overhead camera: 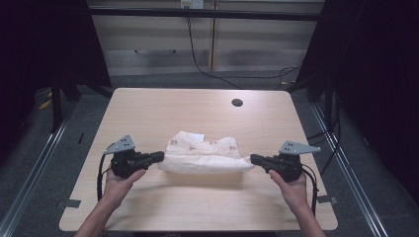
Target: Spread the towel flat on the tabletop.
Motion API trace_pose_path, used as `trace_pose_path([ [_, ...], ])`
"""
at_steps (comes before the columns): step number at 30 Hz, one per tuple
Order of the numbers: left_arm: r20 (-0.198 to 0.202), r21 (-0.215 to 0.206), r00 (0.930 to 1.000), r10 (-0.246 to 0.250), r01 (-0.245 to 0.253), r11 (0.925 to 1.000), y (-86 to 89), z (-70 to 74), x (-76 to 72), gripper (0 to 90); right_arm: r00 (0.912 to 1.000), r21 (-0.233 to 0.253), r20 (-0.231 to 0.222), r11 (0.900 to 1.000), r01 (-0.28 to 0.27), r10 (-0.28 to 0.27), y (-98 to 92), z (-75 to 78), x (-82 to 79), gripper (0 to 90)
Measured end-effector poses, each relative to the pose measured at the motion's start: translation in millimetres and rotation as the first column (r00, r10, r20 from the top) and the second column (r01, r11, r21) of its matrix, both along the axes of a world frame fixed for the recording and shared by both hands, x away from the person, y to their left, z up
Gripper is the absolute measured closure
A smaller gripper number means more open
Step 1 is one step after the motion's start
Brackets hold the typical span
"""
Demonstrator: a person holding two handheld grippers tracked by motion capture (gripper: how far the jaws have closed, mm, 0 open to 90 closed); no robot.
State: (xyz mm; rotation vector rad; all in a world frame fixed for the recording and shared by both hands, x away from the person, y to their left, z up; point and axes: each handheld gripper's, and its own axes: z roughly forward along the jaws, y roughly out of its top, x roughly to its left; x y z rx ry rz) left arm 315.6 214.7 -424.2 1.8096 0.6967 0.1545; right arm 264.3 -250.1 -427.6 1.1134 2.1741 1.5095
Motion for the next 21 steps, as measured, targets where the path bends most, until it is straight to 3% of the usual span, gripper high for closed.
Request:
trace_pose_path([
  [1,0.021,-0.009,0.9997,0.007,-0.007,0.9999,1.6,8.0,2.4,87.5,0.9994,0.002,0.036,1.0,0.0,0.0,1.8,16.4,6.3,88.2],
  [2,0.036,-0.012,0.9992,0.016,-0.016,0.9998,2.8,17.0,5.0,87.5,0.9994,0.002,0.036,1.0,0.0,0.0,1.8,16.4,6.3,88.2],
  [3,0.068,-0.023,0.9972,0.032,-0.031,0.9993,5.5,36.0,12.4,87.5,0.9979,0.003,0.065,1.0,-0.005,0.004,3.4,34.3,13.6,88.3],
  [4,0.068,-0.023,0.9972,0.032,-0.031,0.9993,5.5,36.0,12.4,87.5,0.9979,0.003,0.065,1.0,-0.005,0.004,3.4,34.3,13.6,88.3],
  [8,0.096,-0.079,0.9933,0.064,-0.057,0.9953,9.9,72.0,30.5,87.6,0.9933,0.041,0.115,0.999,-0.008,0.003,3.9,73.2,35.9,88.5],
  [9,0.11,-0.076,0.9913,0.072,-0.064,0.9951,10.4,79.8,34.9,87.6,0.9933,0.041,0.115,0.999,-0.008,0.003,3.9,73.2,35.9,88.5],
  [12,0.127,-0.091,0.9858,0.11,-0.099,0.9909,11.0,102.8,52.2,87.5,0.9896,0.072,0.144,0.997,-0.005,-0.005,5.1,96.9,52.9,88.6],
  [13,0.127,-0.091,0.9858,0.11,-0.099,0.9909,11.0,102.8,52.2,87.6,0.9896,0.072,0.144,0.997,-0.005,-0.005,5.1,96.9,52.9,88.6],
  [16,0.129,-0.093,0.982,0.137,-0.126,0.9876,10.8,114.8,66.3,87.6,0.9851,0.102,0.171,0.995,-0.003,-0.015,6.2,117.8,69.1,88.7],
  [21,0.118,-0.081,0.977,0.178,-0.169,0.9822,6.6,126.8,95.8,87.6,0.9841,0.104,0.175,0.995,0.009,-0.028,7.9,135.2,91.4,88.7],
])
